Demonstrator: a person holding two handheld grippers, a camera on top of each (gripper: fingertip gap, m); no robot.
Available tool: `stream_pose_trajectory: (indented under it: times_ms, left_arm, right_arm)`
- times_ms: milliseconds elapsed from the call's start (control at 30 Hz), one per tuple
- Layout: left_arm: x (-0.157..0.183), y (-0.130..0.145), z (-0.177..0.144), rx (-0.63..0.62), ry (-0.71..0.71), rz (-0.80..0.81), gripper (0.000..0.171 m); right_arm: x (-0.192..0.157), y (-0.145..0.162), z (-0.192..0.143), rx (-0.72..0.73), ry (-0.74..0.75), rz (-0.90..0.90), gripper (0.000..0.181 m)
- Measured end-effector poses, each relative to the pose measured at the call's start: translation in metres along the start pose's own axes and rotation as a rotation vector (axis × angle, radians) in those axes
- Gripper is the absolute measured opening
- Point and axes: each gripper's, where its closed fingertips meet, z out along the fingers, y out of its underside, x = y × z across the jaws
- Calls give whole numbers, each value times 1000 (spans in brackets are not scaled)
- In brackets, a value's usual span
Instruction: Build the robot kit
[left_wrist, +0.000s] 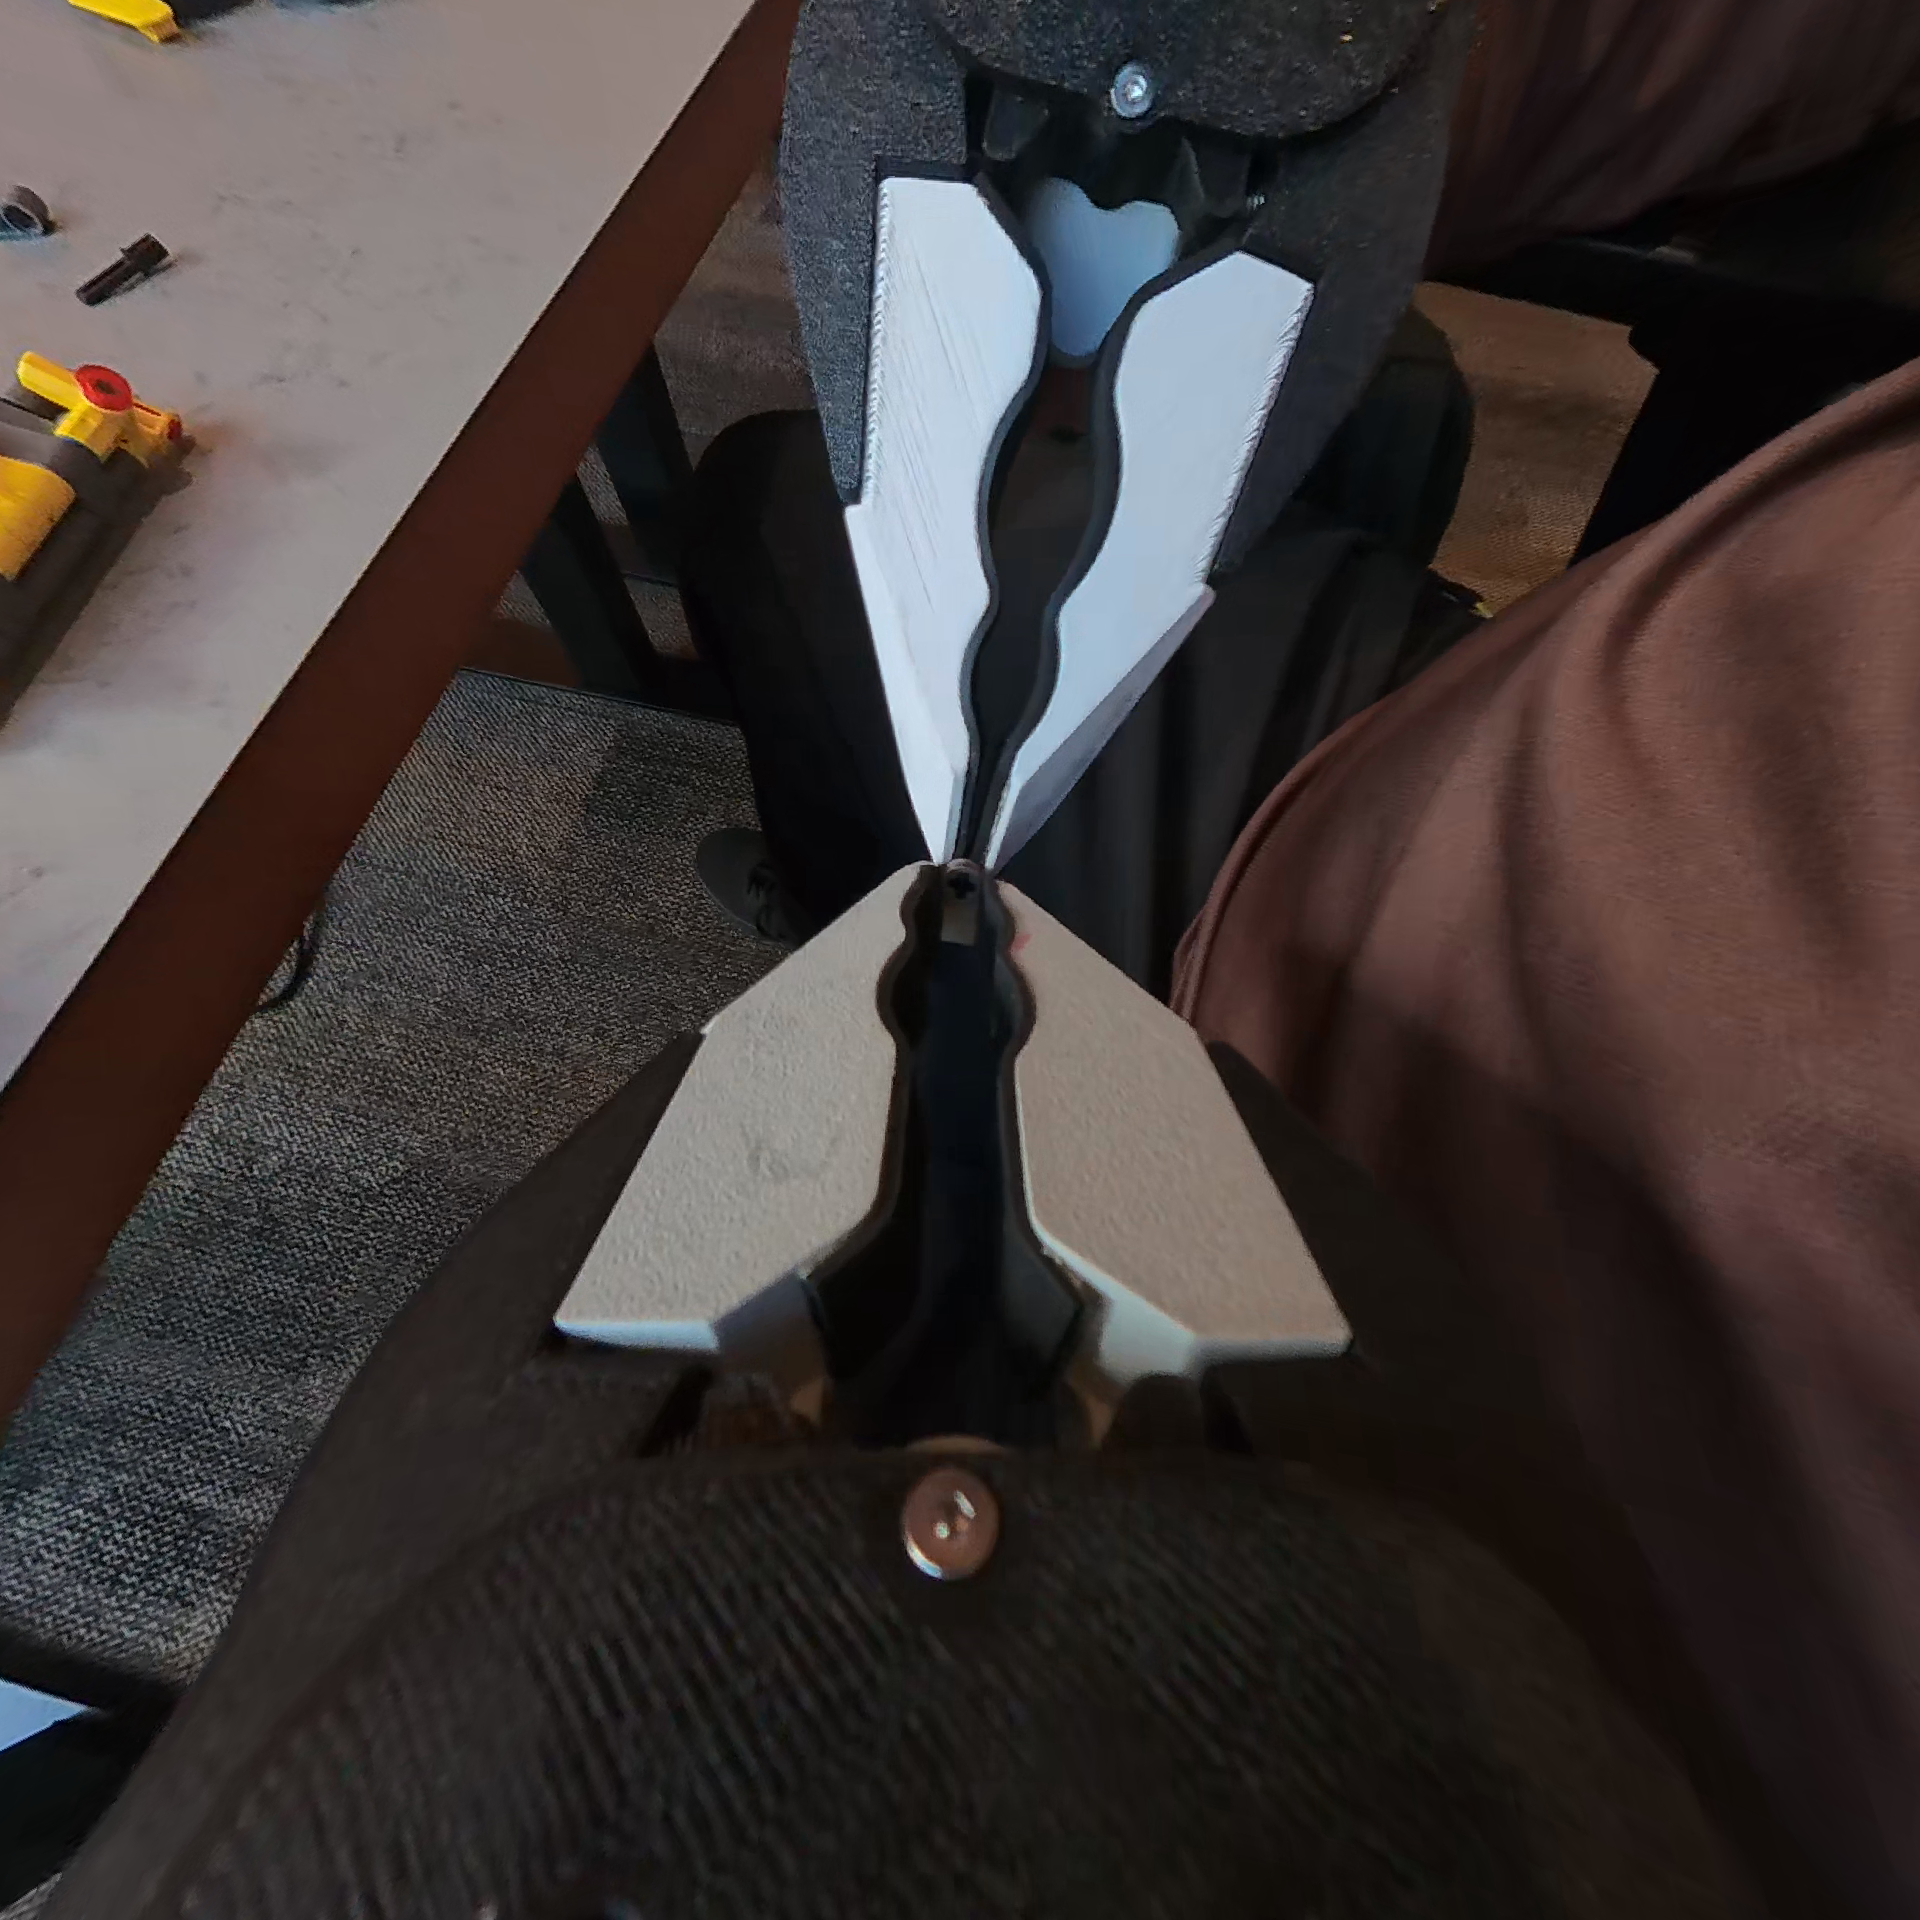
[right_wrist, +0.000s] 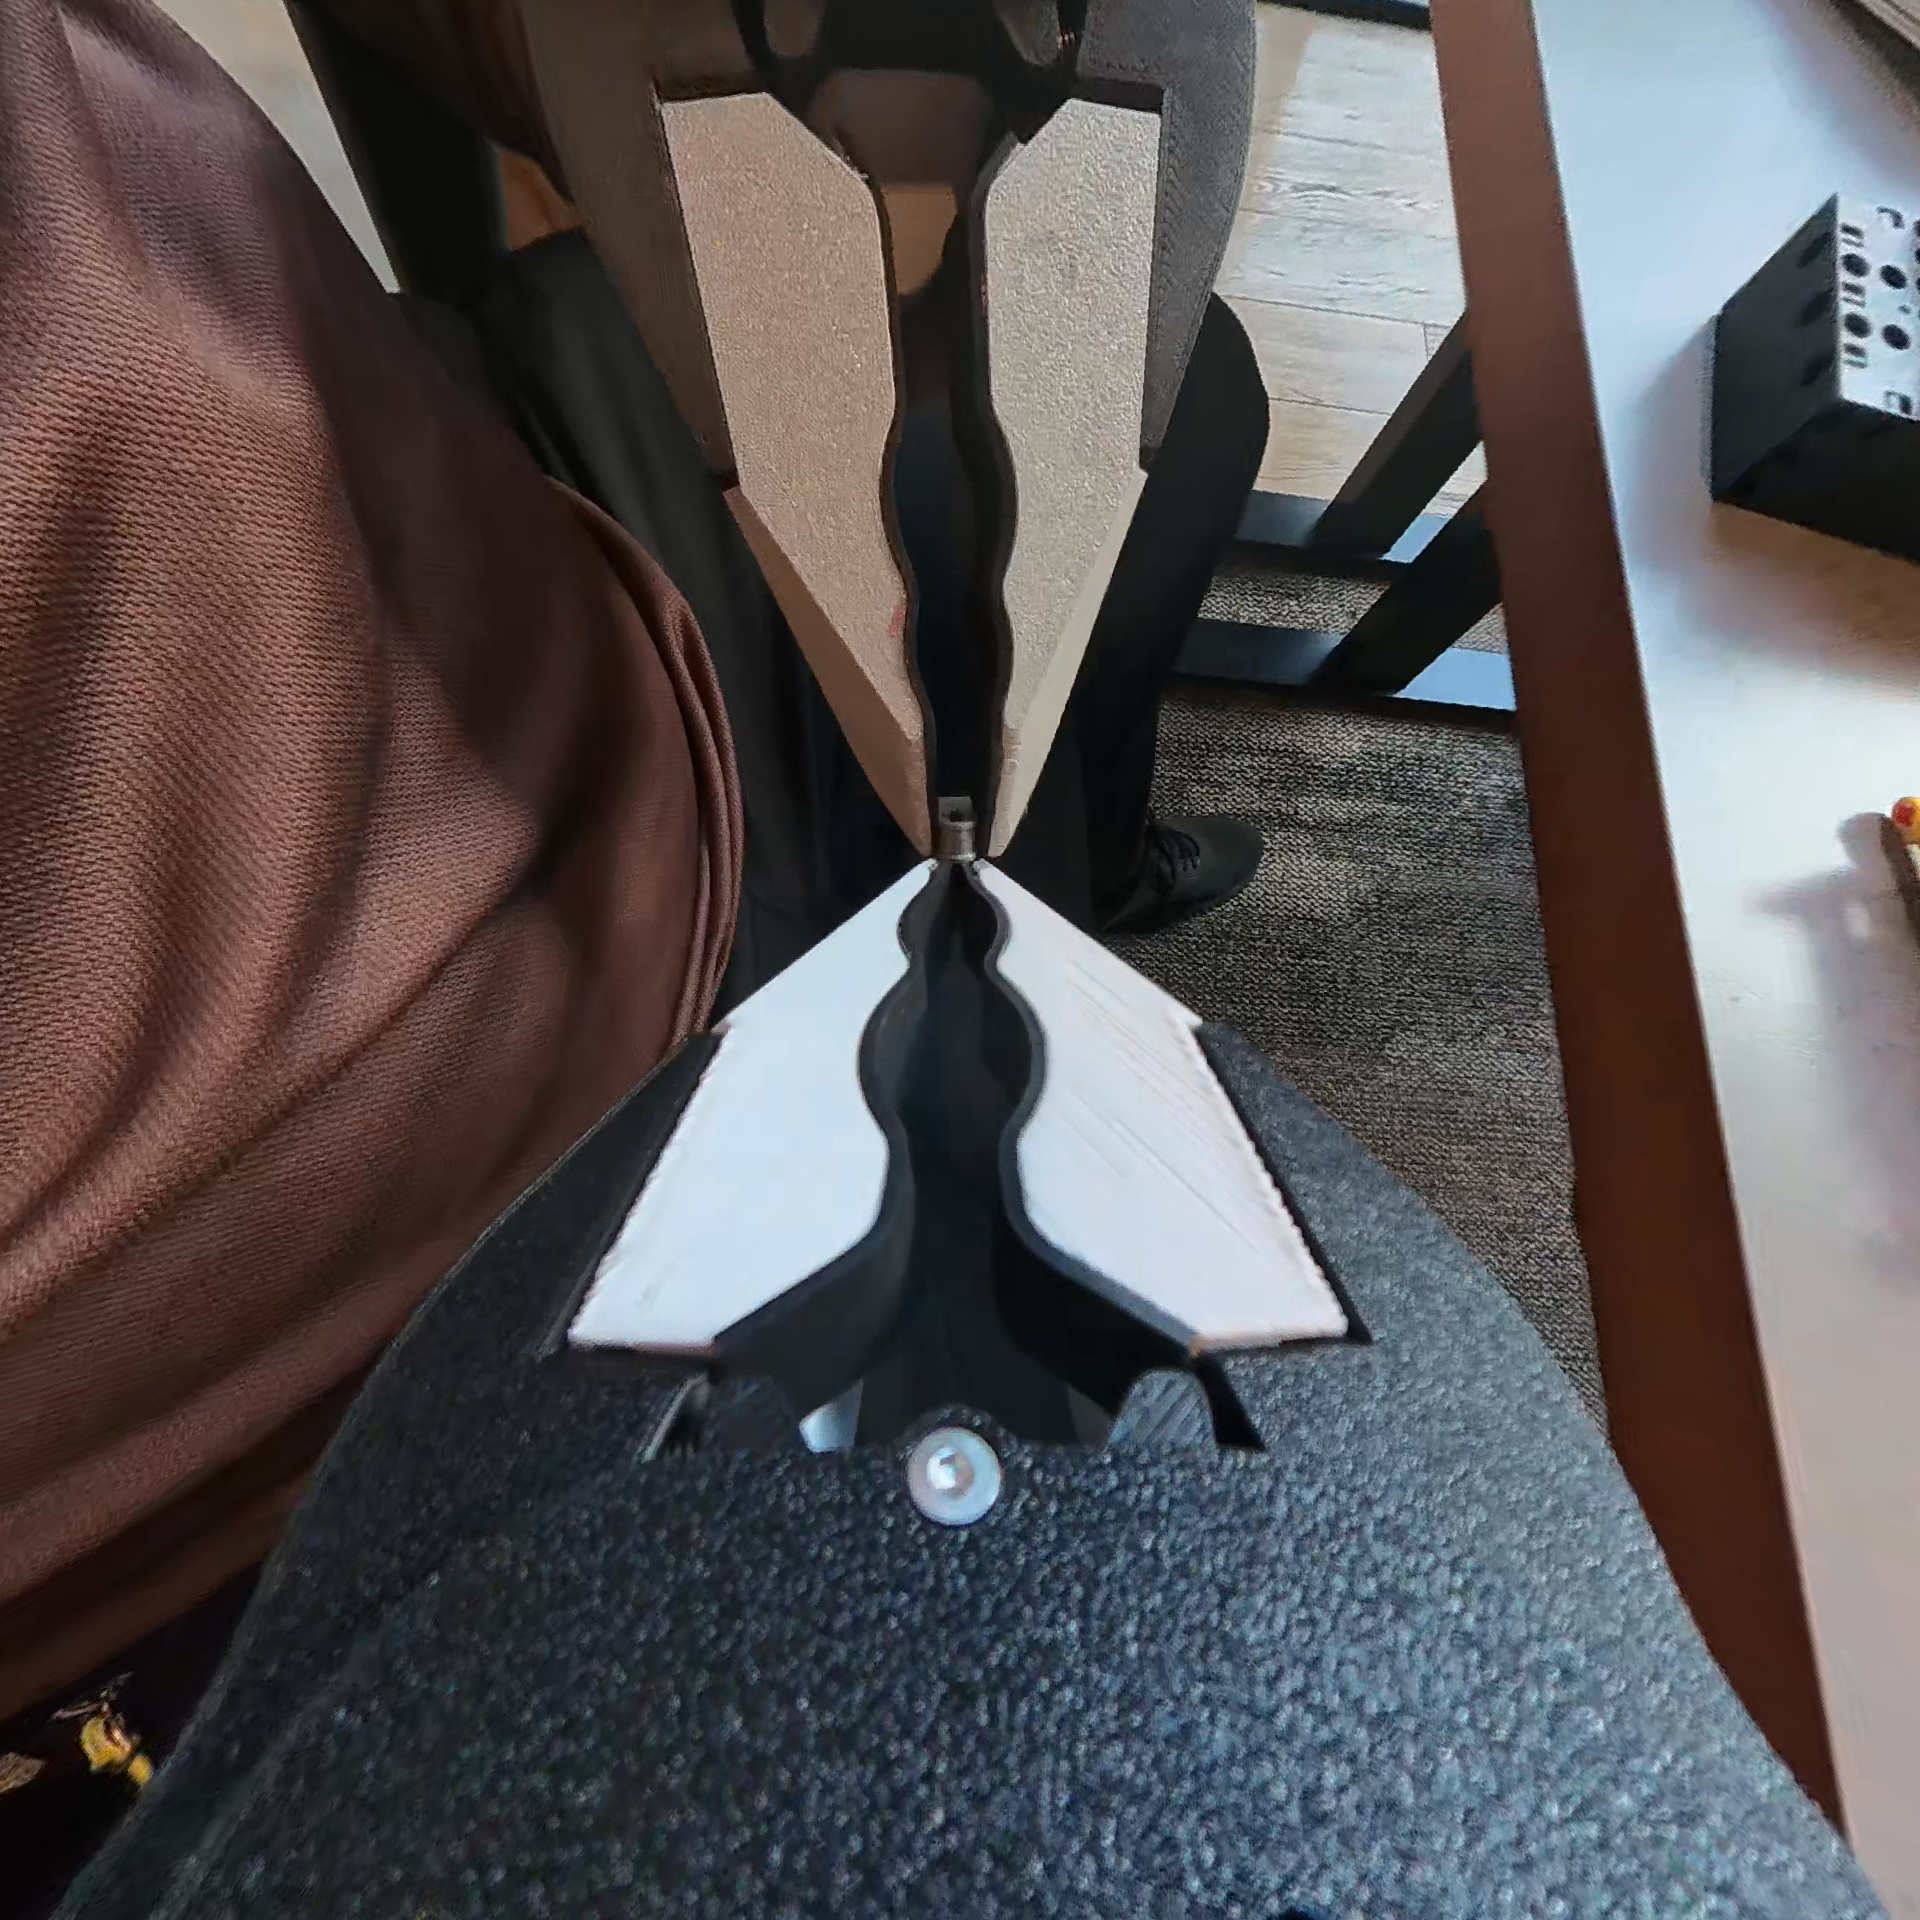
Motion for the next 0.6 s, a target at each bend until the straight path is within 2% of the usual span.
stream_pose_trajectory:
  times_ms: [600]
  left_arm:
    - [4,5,-11,14,-29,-9,5]
  right_arm:
    - [-6,-8,6,60,-55,34,0]
